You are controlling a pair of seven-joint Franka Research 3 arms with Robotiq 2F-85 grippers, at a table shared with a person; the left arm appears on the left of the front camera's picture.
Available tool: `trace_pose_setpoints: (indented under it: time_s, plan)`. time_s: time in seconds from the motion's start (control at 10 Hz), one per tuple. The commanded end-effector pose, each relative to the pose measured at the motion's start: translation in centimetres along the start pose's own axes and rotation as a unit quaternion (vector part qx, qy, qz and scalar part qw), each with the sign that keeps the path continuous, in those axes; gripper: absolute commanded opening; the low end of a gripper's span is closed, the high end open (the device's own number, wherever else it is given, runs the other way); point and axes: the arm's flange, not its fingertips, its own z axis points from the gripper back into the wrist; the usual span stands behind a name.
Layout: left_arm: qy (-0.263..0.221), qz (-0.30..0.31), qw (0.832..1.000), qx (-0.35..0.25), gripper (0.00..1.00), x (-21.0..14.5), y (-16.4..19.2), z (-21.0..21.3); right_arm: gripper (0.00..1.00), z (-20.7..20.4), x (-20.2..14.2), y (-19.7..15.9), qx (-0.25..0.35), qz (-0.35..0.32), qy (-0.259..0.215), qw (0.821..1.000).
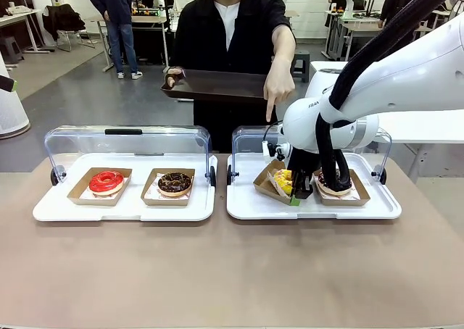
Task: Provide the desired donut to the person.
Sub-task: Pick up and lift the Paper togo box containing the Donut pointed at by the person.
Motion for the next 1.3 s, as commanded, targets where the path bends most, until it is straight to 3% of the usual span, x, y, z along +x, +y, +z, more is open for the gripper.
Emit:
trace_pose_setpoints:
  time_s: [0.0, 0.1, 0.2, 0.7, 1.2]
  plan:
    - [-0.006, -0.002, 1.0, 0.0, 1.0, 0.1, 0.0, 0.1, 0.0, -0.6, -0.4, -0.3, 0.005, 0.011, 0.01, 1.0]
    - [-0.006, -0.002, 1.0, 0.0, 1.0, 0.1, 0.0, 0.1, 0.05, -0.7, -0.4, -0.3, 0.006, 0.012, 0.01, 1.0]
    - [-0.006, -0.002, 1.0, 0.0, 1.0, 0.1, 0.0, 0.1, 0.0, -0.7, -0.4, -0.3, 0.006, 0.012, 0.011, 1.0]
    - [-0.006, -0.002, 1.0, 0.0, 1.0, 0.1, 0.0, 0.1, 0.0, -0.4, -0.2, -0.1, 0.011, 0.03, 0.014, 0.999]
    - [-0.006, -0.002, 1.0, 0.0, 1.0, 0.1, 0.0, 0.1, 0.0, 6.2, 2.7, 4.8, 0.026, 0.098, 0.046, 0.994]
